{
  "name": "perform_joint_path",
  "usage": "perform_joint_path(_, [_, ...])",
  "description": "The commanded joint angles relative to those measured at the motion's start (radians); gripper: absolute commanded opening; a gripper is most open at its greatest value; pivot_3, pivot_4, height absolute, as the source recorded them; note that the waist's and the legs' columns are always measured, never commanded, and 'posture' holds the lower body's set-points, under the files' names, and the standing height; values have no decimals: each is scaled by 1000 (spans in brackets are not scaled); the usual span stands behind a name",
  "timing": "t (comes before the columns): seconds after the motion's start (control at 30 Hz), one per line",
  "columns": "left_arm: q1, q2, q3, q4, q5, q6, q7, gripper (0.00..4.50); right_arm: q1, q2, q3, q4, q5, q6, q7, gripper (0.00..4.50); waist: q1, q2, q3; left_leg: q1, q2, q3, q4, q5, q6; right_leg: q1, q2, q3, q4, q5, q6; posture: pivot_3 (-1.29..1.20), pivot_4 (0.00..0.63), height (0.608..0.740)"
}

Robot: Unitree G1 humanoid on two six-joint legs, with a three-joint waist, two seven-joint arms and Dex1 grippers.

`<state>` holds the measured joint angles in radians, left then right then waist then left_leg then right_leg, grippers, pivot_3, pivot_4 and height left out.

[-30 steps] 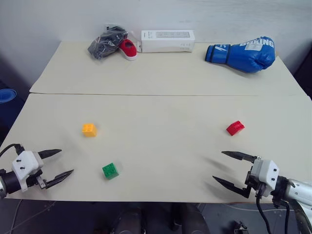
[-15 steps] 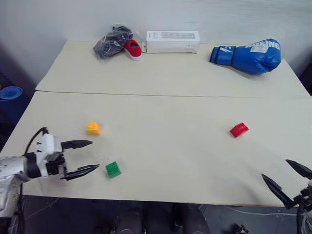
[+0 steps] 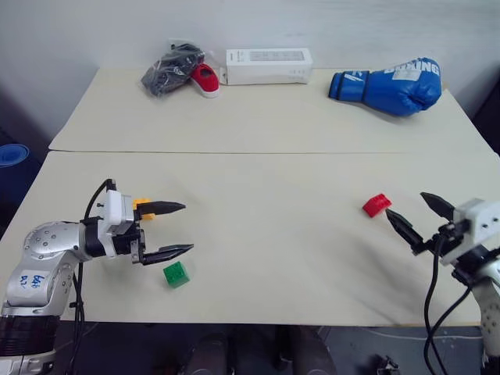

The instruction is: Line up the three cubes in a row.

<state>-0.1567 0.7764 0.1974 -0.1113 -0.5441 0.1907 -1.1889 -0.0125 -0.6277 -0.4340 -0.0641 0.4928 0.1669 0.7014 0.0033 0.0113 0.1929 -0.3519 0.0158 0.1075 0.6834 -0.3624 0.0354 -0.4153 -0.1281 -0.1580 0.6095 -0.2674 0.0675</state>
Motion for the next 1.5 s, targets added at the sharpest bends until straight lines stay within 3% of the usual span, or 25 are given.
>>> perform_joint_path(0.03, [-11, -10, -18, -53, -11, 10, 3, 4494, -143, -39, 70, 160, -49, 60, 4, 4500, -3, 0, 0, -1, -2, 1, 1, 1, 2, 0, -1, 0, 0, 1, 1, 0, 150, 740])
perform_joint_path(0.2, [-1, -10, -11, -76, -9, 22, 17, 4494, -242, -51, 119, 312, -103, 39, 34, 4500, -3, 0, 0, -1, -4, 1, 1, 3, 5, 1, -3, 0, -2, 2, 4, 0, 150, 740])
perform_joint_path(0.5, [13, 2, -2, -92, -6, 35, 26, 4500, -299, -76, 128, 383, -92, -23, 210, 1507, -6, 0, 0, -1, -4, 1, 1, 3, 4, 1, -3, 1, -1, 2, 4, 0, 150, 740])
perform_joint_path(0.57, [10, 3, -2, -89, -4, 37, 26, 4500, -305, -84, 129, 371, -68, -37, 281, 1485, -6, 0, 0, -1, -3, 1, 1, 3, 4, 1, -2, 0, -1, 2, 4, 0, 150, 740])
perform_joint_path(0.7, [7, 8, -6, -82, 1, 37, 20, 4500, -386, -147, 328, 310, -110, -226, 683, 1485, -11, 1, 0, -1, -4, 1, 1, 3, 4, 1, -2, 0, -1, 2, 4, 0, 150, 740])
perform_joint_path(0.87, [7, 12, -10, -86, 0, 45, 14, 4500, -489, -107, 468, 371, -128, -299, 875, 1485, -18, 0, 1, 0, -2, 0, 1, 3, 3, 2, -2, -1, -1, 2, 4, 0, 150, 740])
perform_joint_path(1.1, [44, 35, 12, -138, -19, 75, 11, 4500, -583, -33, 613, 606, -157, -475, 913, 1485, -6, 0, 1, -1, -4, -1, 2, 3, 3, 2, -3, -1, -2, 2, 4, 0, 150, 740])
perform_joint_path(1.37, [78, 55, 57, -168, -32, 102, 20, 4500, -654, 0, 646, 752, -151, -553, 913, 1485, -13, 0, 1, 0, -3, -2, 3, 4, 2, 3, -3, -1, 0, 2, 4, 0, 150, 740])
perform_joint_path(1.4, [83, 58, 66, -166, -31, 102, 18, 4500, -656, -7, 647, 738, -140, -520, 913, 2202, -14, 0, 1, 0, -3, -2, 3, 4, 2, 3, -2, -2, 0, 2, 4, 0, 150, 740])
perform_joint_path(1.5, [92, 66, 82, -159, -28, 102, 17, 4500, -658, -22, 649, 715, -116, -555, 913, 3132, -14, 0, 1, 0, -3, -2, 3, 4, 2, 3, -3, -2, 0, 2, 4, 0, 150, 740])
